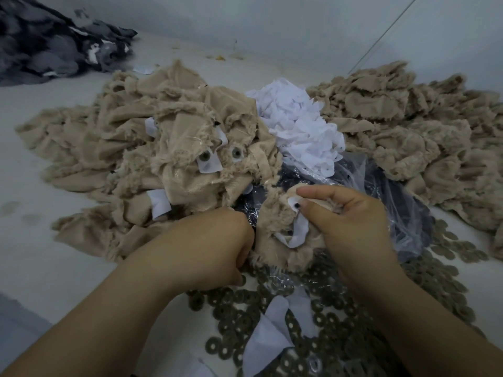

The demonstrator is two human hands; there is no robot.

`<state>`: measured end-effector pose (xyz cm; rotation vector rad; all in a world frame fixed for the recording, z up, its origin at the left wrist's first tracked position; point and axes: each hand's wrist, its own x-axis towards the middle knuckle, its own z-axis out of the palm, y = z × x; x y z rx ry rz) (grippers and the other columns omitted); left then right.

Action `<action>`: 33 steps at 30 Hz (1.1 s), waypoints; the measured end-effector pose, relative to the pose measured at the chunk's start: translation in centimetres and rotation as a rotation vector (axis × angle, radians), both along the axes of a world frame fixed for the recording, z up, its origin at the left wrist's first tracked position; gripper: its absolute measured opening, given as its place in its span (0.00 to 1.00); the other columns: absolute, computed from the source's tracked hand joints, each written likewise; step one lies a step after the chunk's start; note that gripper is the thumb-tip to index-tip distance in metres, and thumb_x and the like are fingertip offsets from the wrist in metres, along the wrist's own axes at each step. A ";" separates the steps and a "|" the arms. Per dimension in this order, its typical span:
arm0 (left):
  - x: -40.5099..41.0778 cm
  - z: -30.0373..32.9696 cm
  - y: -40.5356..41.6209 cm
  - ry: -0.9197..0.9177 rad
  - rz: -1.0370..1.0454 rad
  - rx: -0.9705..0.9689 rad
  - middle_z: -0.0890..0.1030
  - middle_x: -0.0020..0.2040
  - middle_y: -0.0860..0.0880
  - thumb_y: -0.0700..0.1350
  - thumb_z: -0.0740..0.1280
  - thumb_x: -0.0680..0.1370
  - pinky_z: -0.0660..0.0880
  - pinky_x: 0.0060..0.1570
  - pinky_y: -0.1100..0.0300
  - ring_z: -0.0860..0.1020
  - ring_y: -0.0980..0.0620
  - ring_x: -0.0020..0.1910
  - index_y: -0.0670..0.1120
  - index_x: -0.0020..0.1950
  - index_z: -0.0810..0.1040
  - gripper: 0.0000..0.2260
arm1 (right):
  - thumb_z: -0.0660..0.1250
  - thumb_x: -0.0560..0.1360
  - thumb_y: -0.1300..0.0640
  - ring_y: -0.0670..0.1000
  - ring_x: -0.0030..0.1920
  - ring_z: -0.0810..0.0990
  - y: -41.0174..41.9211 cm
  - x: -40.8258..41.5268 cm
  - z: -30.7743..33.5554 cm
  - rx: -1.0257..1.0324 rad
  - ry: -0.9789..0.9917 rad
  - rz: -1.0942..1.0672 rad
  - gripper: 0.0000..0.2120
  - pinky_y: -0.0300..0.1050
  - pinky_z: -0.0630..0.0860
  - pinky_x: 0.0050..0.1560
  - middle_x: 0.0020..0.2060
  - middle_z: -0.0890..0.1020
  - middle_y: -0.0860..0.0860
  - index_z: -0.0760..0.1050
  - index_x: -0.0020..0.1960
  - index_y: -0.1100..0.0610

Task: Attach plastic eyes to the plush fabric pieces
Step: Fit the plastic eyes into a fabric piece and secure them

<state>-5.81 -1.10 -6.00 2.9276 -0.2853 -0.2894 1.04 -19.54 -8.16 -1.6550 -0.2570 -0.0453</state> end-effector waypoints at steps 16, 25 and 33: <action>0.6 1.9 -0.2 0.036 0.028 -0.437 0.81 0.34 0.65 0.37 0.76 0.71 0.74 0.31 0.73 0.79 0.65 0.28 0.52 0.38 0.84 0.10 | 0.76 0.72 0.62 0.64 0.44 0.78 0.1 -0.5 0.2 -0.076 -0.026 -0.028 0.12 0.52 0.74 0.41 0.39 0.85 0.50 0.85 0.36 0.46; 2.2 0.9 -3.7 -0.371 0.303 -1.011 0.82 0.29 0.45 0.32 0.76 0.70 0.78 0.28 0.62 0.81 0.53 0.26 0.47 0.38 0.84 0.10 | 0.74 0.72 0.67 0.47 0.38 0.86 0.1 -0.5 0.1 -0.078 -0.077 0.005 0.12 0.38 0.82 0.36 0.36 0.87 0.45 0.86 0.43 0.50; 2.7 -0.5 -3.9 -0.417 0.408 -1.221 0.83 0.30 0.46 0.34 0.76 0.71 0.75 0.27 0.63 0.78 0.52 0.24 0.45 0.39 0.85 0.06 | 0.77 0.72 0.61 0.58 0.37 0.85 0.1 -0.3 0.2 -0.101 -0.051 -0.065 0.08 0.51 0.84 0.37 0.33 0.86 0.45 0.85 0.41 0.48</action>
